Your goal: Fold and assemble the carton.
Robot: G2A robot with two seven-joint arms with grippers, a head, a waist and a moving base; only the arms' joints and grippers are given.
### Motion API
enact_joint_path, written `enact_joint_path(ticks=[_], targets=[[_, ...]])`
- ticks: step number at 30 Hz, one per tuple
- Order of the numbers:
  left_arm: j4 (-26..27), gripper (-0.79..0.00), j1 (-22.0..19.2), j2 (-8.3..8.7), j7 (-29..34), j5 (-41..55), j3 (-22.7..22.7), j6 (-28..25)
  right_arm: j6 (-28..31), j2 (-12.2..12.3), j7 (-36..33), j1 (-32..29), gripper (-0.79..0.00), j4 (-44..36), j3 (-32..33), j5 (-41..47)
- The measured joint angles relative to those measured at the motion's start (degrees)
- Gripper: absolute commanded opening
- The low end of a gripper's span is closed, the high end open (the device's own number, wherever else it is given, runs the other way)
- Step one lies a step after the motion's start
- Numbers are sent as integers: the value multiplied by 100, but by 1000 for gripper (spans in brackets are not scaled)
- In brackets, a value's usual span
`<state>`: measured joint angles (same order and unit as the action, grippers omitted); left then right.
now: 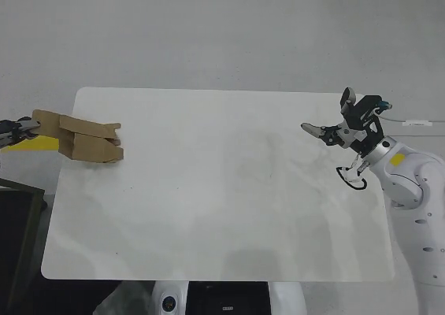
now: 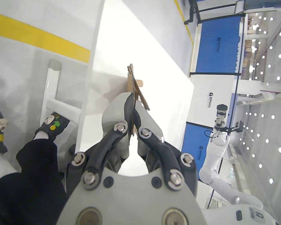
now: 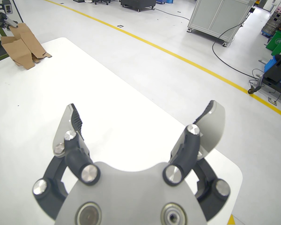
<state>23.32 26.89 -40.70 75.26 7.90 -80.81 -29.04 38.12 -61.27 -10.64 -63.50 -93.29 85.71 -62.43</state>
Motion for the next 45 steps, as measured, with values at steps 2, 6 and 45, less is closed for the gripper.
enact_joint_path(ticks=[2, 6, 45], targets=[[237, -785, 76, 0, 11, 310, -3, 12, 0, 0, 0, 0, 0, 0, 0, 0], [698, -785, 260, -8, 75, 933, 14, 74, 0, 0, 0, 0, 0, 0, 0, 0], [4246, -785, 328, -633, 326, 3235, 2115, 324, 0, 0, 0, 0, 0, 0, 0, 0]])
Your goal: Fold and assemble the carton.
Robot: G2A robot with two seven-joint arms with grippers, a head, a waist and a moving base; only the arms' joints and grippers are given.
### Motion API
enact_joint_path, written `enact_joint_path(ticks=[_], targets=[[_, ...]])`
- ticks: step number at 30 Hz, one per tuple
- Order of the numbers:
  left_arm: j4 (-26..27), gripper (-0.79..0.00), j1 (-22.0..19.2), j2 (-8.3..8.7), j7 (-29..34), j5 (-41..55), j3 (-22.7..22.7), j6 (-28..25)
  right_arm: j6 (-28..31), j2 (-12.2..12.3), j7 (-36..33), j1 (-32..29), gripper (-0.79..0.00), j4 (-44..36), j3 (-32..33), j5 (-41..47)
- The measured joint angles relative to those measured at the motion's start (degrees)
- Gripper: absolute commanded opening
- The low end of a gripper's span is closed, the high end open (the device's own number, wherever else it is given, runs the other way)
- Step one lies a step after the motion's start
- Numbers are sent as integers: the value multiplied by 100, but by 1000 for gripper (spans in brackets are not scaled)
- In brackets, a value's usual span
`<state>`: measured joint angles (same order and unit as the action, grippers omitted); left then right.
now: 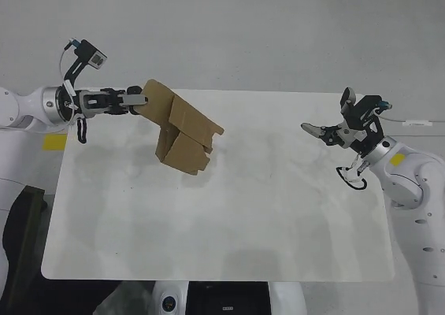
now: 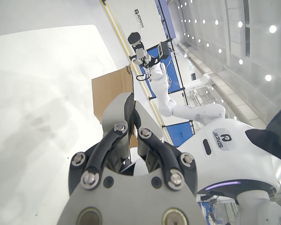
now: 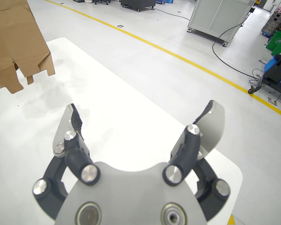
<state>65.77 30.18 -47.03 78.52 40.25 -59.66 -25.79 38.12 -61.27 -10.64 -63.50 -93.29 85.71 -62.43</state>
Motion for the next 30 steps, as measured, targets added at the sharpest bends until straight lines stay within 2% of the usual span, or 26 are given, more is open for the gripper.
enact_joint_path(ticks=[7, 16, 30], targets=[[605, -785, -75, -39, -19, -256, 445, -20, 0, 0, 0, 0, 0, 0, 0, 0], [836, -785, -268, -19, -56, -195, 838, -57, 0, 0, 0, 0, 0, 0, 0, 0], [848, -785, -274, -17, -63, -201, 852, -64, 0, 0, 0, 0, 0, 0, 0, 0]])
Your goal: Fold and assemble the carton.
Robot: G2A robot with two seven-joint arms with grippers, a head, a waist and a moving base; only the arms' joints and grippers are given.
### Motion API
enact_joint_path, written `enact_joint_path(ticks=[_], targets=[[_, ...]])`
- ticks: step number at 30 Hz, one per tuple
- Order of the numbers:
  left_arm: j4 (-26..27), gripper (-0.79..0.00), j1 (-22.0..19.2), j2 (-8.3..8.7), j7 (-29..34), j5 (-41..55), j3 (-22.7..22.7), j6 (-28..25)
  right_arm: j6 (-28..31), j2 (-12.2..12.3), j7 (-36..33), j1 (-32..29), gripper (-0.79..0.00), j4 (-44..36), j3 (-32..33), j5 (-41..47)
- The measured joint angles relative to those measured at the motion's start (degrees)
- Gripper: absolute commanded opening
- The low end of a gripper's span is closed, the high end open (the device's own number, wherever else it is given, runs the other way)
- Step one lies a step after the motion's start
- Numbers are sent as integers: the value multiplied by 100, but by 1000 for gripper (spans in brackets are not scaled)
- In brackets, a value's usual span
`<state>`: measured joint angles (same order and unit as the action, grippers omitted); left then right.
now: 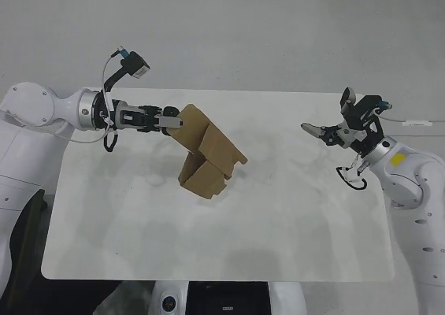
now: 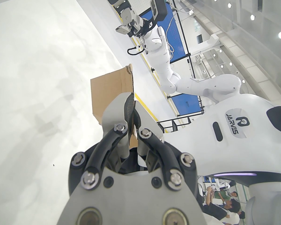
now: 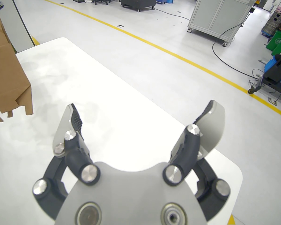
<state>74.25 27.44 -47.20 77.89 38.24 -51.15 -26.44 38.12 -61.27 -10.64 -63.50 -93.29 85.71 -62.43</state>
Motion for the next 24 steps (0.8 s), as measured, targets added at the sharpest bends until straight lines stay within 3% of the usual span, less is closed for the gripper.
enact_joint_path(ticks=[5, 9, 24], targets=[[47, -785, 101, 7, -119, -93, -19, 73, 26, -15, 37, -72, 0, 11, -68, 258], [87, -785, 197, 24, 18, -169, -91, 70, 451, -30, -205, 63, 0, 195, -297, 991], [463, -785, -122, -82, 437, -112, 355, 438, 1963, -149, -2313, 1386, 0, 1592, -2037, 3946]])
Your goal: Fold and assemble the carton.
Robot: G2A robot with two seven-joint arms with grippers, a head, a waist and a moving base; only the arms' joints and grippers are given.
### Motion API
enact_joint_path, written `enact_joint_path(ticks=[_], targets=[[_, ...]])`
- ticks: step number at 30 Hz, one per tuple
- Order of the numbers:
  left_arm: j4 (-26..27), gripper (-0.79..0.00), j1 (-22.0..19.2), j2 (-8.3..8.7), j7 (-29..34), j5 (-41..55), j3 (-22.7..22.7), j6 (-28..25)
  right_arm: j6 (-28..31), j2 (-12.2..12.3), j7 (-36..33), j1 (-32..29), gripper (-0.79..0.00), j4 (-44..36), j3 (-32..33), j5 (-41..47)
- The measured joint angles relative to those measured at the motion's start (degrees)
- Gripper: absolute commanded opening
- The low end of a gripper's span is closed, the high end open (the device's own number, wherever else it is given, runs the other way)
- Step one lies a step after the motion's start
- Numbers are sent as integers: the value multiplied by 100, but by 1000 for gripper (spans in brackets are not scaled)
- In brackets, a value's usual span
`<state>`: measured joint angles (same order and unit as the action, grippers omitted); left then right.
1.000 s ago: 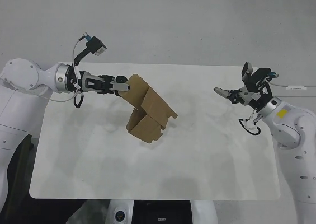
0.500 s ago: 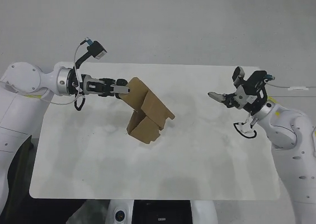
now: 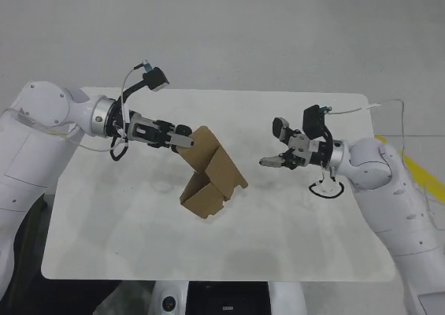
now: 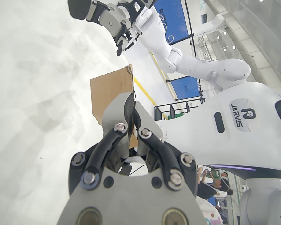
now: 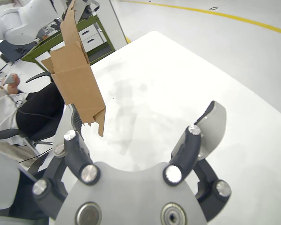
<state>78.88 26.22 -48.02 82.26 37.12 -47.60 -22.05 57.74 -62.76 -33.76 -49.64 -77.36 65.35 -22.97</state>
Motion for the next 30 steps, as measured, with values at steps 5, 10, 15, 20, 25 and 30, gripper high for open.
enact_joint_path(ticks=[5, 10, 15, 20, 25, 30], targets=[[48, -785, -110, -67, 93, 125, 276, 92, 26, -52, -305, 339, 0, 100, -564, 497], [-3, -785, -222, -123, 128, 200, 449, 128, 25, -60, -547, 568, 0, 115, -1033, 887], [-47, -785, -324, -163, 124, 220, 560, 125, 26, -51, -607, 682, 0, 18, -1356, 1086], [-102, -785, -398, -192, 105, 219, 657, 105, 26, -13, -662, 767, 0, -55, -1613, 1259], [-139, -785, -440, -209, 89, 222, 739, 90, 26, 20, -667, 832, -22, -115, -1836, 1406], [-164, -785, -466, -215, 78, 250, 786, 79, 26, 46, -669, 904, -231, -145, -2020, 1525]])
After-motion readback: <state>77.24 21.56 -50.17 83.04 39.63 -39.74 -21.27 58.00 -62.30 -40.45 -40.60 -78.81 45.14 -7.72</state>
